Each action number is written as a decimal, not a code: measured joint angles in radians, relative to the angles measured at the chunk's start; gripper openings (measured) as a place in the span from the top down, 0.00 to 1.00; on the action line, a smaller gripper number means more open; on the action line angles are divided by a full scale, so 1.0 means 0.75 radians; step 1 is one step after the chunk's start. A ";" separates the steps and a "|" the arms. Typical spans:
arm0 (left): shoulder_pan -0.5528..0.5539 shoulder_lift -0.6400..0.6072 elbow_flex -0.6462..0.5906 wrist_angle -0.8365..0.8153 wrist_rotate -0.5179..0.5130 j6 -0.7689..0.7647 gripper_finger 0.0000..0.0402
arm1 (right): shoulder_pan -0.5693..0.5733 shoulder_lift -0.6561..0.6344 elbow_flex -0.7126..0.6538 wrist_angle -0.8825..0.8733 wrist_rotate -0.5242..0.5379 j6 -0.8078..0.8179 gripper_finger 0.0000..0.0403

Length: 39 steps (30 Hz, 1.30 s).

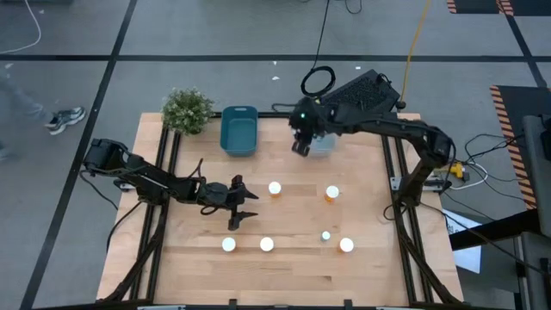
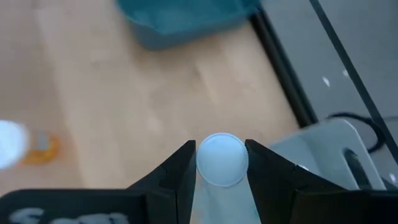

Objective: Pick and place medicine bottles into bin by pill shape (circle, oval)
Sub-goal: Put the blue pill bottle into the gray bin

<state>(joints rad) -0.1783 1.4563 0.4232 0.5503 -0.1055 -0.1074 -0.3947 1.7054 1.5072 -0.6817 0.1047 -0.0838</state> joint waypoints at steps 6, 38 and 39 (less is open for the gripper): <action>0.000 0.000 0.000 0.000 0.000 -0.001 0.32 | -0.127 -0.001 -0.125 0.125 -0.016 -0.019 0.70; 0.020 0.000 0.000 0.000 -0.001 -0.008 0.32 | -0.220 -0.001 -0.563 0.565 -0.106 -0.010 0.67; 0.020 0.000 0.000 0.000 -0.001 -0.008 0.32 | -0.220 -0.001 -0.563 0.565 -0.104 -0.010 0.66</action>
<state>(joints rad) -0.1631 1.4563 0.4232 0.5499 -0.1062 -0.1135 -0.5598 1.7046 1.0851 -0.2578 0.0270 -0.0912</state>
